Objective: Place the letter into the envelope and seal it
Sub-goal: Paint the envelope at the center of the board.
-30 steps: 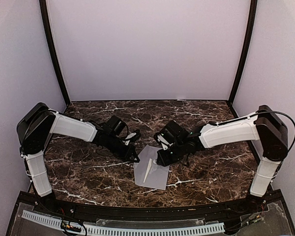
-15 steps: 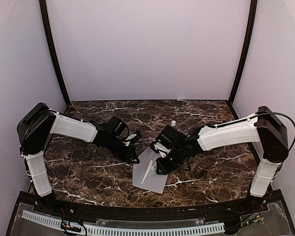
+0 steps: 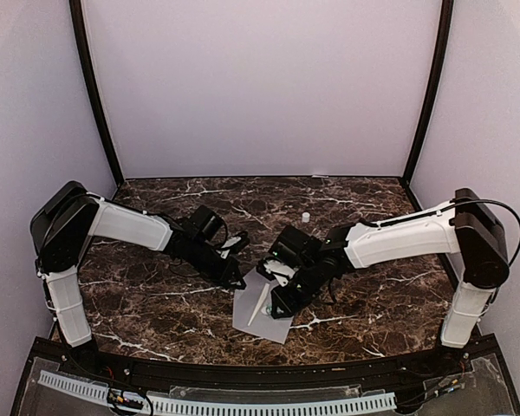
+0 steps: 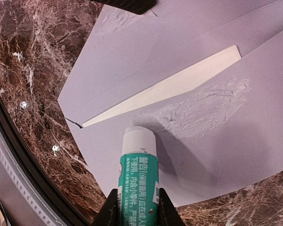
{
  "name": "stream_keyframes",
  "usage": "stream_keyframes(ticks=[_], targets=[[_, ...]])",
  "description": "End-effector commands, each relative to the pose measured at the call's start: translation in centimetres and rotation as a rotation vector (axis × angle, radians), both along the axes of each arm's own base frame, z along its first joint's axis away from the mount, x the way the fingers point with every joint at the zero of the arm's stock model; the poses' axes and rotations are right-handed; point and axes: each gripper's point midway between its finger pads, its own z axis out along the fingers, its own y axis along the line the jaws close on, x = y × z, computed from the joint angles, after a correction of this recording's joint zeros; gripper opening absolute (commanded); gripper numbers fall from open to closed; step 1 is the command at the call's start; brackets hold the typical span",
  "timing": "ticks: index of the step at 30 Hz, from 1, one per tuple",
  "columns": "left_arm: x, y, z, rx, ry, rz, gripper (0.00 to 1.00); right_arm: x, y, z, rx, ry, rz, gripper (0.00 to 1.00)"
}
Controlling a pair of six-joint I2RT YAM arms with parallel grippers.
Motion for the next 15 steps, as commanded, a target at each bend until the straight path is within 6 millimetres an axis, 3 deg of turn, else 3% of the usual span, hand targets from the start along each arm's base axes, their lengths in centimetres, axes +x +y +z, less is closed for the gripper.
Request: stream_keyframes(ticks=[1,15], targets=[[0.4,-0.5,0.7,-0.011,-0.025,-0.021,0.00,0.6,0.1,-0.3,-0.030,-0.011,-0.028,0.00],[-0.7,-1.1,0.8,-0.017,-0.042,-0.096,0.00,4.2,-0.9,-0.9,-0.046,-0.039,-0.137,0.00]])
